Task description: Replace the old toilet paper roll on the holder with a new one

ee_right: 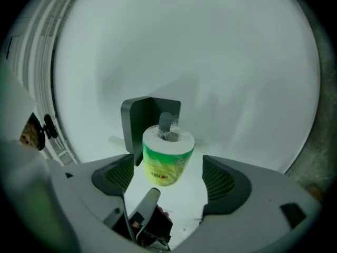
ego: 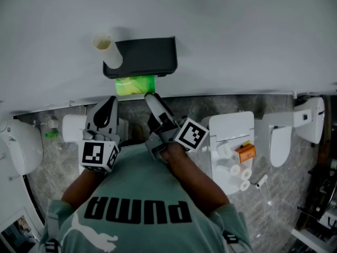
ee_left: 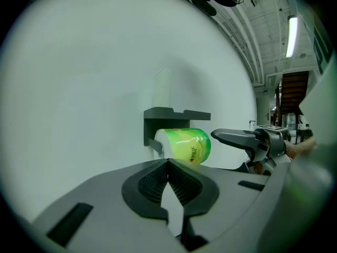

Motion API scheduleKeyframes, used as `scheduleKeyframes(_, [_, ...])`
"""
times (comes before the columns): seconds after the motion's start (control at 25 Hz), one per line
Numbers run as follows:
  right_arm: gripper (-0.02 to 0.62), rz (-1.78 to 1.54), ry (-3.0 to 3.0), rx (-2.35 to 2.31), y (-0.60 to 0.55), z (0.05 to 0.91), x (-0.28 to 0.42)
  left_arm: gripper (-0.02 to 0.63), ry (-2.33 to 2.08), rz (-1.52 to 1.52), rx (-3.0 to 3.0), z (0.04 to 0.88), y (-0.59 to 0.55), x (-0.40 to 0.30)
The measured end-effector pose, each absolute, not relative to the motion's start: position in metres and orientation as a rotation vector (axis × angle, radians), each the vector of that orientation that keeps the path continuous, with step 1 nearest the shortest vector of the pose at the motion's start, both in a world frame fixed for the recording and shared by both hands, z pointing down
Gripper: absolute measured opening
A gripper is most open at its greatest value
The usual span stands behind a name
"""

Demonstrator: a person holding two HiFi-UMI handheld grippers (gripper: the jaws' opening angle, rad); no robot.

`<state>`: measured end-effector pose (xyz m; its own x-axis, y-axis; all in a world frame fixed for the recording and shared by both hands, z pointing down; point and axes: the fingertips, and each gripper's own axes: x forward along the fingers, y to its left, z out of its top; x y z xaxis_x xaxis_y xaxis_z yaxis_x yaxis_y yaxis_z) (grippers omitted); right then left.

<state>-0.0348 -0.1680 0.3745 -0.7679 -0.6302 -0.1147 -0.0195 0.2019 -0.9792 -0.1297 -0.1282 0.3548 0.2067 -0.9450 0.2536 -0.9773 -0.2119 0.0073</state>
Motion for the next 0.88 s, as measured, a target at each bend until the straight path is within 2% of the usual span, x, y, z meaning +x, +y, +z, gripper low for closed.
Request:
scheduleKeyframes(0.6, [0.4, -1.246, 2.447, -0.584, -0.128, 0.346, -0.001, 0.003, -1.99, 0.291, 2.224, 0.345, -0.087, -0.084])
scheduleKeyframes(0.64, [0.315, -1.183, 2.502, -0.606, -0.127, 0.343, 0.001, 0.003, -1.997, 0.285, 2.22, 0.343, -0.085, -0.081])
scheduleKeyframes(0.76, [0.225, -0.867, 2.731, -0.732, -0.121, 0.337, 0.009, 0.003, -2.018, 0.267, 2.21, 0.34, -0.078, -0.071])
scheduleKeyframes(0.88, [0.072, -0.504, 2.91, -0.885, -0.116, 0.331, 0.017, 0.003, -2.039, 0.267, 2.214, 0.337, -0.071, -0.059])
